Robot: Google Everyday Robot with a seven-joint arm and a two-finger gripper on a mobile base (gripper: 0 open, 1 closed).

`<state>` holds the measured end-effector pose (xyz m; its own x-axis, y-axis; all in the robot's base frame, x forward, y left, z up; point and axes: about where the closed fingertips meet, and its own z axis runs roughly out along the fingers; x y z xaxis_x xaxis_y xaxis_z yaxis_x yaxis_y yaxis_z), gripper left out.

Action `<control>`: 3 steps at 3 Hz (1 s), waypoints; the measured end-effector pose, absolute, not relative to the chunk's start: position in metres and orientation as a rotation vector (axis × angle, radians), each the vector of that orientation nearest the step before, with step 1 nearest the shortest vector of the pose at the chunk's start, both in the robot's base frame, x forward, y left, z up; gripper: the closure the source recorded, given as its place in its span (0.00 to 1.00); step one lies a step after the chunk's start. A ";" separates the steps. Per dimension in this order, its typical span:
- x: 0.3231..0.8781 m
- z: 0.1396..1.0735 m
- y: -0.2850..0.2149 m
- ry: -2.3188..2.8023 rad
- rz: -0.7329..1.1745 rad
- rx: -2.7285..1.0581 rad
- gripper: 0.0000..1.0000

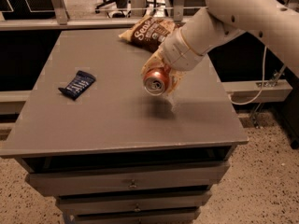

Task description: Knock coke can over

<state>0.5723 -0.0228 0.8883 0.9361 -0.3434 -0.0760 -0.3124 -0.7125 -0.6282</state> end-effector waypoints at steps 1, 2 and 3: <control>0.576 0.889 -0.025 0.410 -0.060 -2.504 1.00; 0.578 0.890 -0.026 0.377 -0.068 -2.559 1.00; 0.575 0.888 -0.024 0.355 -0.080 -2.606 1.00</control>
Offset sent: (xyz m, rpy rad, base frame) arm 0.0073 -0.0083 0.0059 -0.1758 -0.0141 0.0874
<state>0.5749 -0.0240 0.8879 0.9643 -0.2648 -0.0097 -0.2352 -0.8388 -0.4910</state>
